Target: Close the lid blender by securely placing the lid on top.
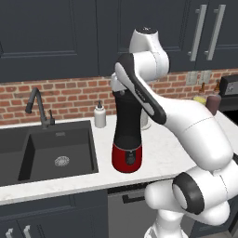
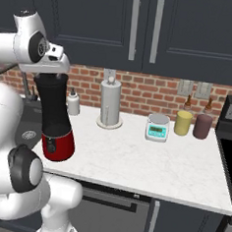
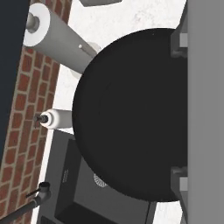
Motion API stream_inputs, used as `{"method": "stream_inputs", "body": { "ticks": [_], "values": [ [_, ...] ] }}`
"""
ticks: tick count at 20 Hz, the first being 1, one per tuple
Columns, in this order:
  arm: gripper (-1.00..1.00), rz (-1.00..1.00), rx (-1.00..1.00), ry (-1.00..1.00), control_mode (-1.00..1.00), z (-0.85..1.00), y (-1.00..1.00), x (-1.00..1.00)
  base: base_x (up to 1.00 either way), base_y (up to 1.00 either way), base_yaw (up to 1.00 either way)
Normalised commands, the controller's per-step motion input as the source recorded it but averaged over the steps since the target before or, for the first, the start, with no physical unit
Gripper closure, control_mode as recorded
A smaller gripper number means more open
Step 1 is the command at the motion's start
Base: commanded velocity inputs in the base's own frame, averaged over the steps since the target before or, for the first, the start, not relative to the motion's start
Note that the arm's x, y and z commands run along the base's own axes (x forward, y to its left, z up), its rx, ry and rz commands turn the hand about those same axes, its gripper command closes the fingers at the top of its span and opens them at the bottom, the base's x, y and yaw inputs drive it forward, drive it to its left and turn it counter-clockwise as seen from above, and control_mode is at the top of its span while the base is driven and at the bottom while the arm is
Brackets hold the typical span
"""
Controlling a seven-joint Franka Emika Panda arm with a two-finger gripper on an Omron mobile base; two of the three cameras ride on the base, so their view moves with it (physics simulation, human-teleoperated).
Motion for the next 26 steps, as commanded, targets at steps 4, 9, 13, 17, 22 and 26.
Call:
{"method": "stream_inputs", "body": {
  "ticks": [4,9,13,17,22,26],
  "values": [
    [-1.0,0.0,0.0,-0.06,-1.0,0.05,-0.04,-0.51,0.0,0.0,0.0],
    [-1.0,0.0,0.01,-0.22,-1.0,0.07,-0.23,-0.56,0.0,0.0,0.0],
    [-1.0,0.0,0.06,-0.3,-1.0,0.06,-0.38,-0.53,0.0,0.0,0.0],
    [-1.0,0.0,0.15,-0.29,-1.0,0.05,-0.59,-0.49,0.0,0.0,0.0],
    [-1.0,0.0,0.25,-0.2,-1.0,0.0,-0.67,-0.32,0.0,0.0,0.0],
    [-1.0,0.02,0.29,-0.1,-1.0,0.0,-0.58,-0.18,0.0,0.0,0.0]
  ]
}}
